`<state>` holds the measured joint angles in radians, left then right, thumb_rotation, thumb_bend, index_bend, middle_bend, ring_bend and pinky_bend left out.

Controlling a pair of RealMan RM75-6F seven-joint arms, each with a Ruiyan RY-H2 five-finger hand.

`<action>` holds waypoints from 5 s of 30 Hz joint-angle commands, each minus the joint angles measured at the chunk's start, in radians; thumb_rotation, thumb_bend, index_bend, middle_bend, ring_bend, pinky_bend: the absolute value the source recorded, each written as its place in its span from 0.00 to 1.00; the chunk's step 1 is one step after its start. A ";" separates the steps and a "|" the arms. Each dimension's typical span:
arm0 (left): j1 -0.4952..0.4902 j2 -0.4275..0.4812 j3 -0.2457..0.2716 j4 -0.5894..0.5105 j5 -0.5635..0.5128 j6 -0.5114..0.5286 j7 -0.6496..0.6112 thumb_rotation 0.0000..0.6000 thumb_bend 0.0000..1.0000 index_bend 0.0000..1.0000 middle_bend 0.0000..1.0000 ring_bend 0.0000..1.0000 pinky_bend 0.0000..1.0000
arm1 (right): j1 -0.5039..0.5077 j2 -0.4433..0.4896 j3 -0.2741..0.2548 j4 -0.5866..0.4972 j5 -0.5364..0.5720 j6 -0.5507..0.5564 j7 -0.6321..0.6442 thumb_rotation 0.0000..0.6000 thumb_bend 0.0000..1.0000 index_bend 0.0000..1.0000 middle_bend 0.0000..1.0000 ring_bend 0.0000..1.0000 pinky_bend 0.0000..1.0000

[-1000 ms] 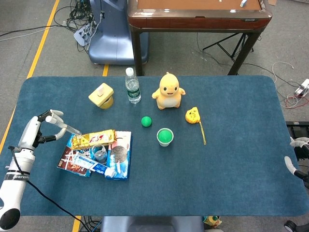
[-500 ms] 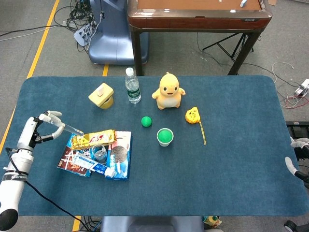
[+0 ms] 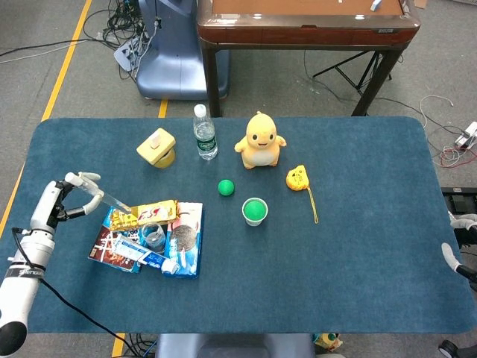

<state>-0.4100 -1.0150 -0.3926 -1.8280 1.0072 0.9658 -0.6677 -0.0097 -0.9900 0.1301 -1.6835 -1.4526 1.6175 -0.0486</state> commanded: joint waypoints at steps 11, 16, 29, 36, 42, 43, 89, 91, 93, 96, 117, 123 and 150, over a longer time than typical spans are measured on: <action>0.005 -0.012 0.037 0.101 0.188 -0.011 0.026 1.00 0.26 0.62 0.32 0.30 0.14 | -0.004 0.003 0.000 -0.006 -0.003 0.008 -0.006 1.00 0.38 0.41 0.35 0.22 0.25; -0.002 -0.043 0.049 0.120 0.140 0.075 0.220 1.00 0.26 0.62 0.32 0.30 0.13 | -0.008 0.007 -0.001 -0.010 -0.003 0.012 -0.015 1.00 0.38 0.41 0.35 0.22 0.25; 0.032 -0.007 -0.006 0.057 0.175 -0.006 -0.206 1.00 0.26 0.61 0.32 0.30 0.13 | -0.005 0.006 0.001 -0.014 -0.006 0.011 -0.032 1.00 0.38 0.41 0.35 0.22 0.25; -0.005 0.008 0.065 0.112 0.227 -0.017 0.049 1.00 0.26 0.61 0.32 0.29 0.13 | -0.005 0.005 0.000 -0.014 -0.004 0.008 -0.034 1.00 0.38 0.41 0.35 0.22 0.25; -0.017 -0.021 0.069 0.104 0.156 0.034 0.192 1.00 0.26 0.62 0.32 0.29 0.13 | -0.008 0.007 0.000 -0.015 -0.003 0.012 -0.034 1.00 0.38 0.41 0.35 0.22 0.25; -0.017 -0.023 0.069 0.103 0.150 0.038 0.199 1.00 0.26 0.62 0.32 0.29 0.13 | -0.009 0.007 0.000 -0.015 -0.002 0.012 -0.034 1.00 0.38 0.41 0.35 0.22 0.25; -0.058 -0.084 0.151 0.173 0.326 -0.002 -0.152 1.00 0.26 0.62 0.32 0.27 0.13 | -0.001 0.005 -0.001 -0.018 0.003 -0.007 -0.036 1.00 0.38 0.41 0.35 0.22 0.25; -0.054 -0.085 0.160 0.172 0.332 0.002 -0.152 1.00 0.26 0.62 0.32 0.27 0.13 | 0.000 0.006 -0.001 -0.020 0.002 -0.007 -0.037 1.00 0.38 0.41 0.35 0.22 0.25; -0.051 -0.082 0.168 0.170 0.341 0.004 -0.154 1.00 0.26 0.62 0.32 0.27 0.13 | 0.001 0.006 -0.001 -0.021 0.002 -0.008 -0.039 1.00 0.38 0.41 0.35 0.22 0.25; -0.046 -0.082 0.183 0.167 0.356 0.009 -0.157 1.00 0.26 0.62 0.32 0.27 0.13 | 0.002 0.006 -0.001 -0.023 0.002 -0.011 -0.040 1.00 0.38 0.41 0.35 0.22 0.25; -0.040 -0.171 0.232 0.208 0.377 0.076 -0.018 1.00 0.26 0.57 0.31 0.26 0.11 | 0.007 0.005 -0.001 -0.028 0.004 -0.016 -0.044 1.00 0.38 0.41 0.35 0.22 0.25; -0.044 -0.207 0.247 0.225 0.372 0.089 0.094 1.00 0.26 0.53 0.29 0.23 0.09 | 0.009 0.002 0.000 -0.023 0.006 -0.019 -0.041 1.00 0.38 0.41 0.35 0.22 0.25; -0.028 -0.126 0.260 0.202 0.348 0.109 0.226 1.00 0.26 0.22 0.13 0.11 0.05 | 0.017 0.005 0.005 -0.014 0.017 -0.033 -0.035 1.00 0.38 0.41 0.35 0.22 0.25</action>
<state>-0.4491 -1.1598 -0.1349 -1.6202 1.3558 1.0647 -0.4438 0.0077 -0.9848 0.1353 -1.6970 -1.4357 1.5844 -0.0839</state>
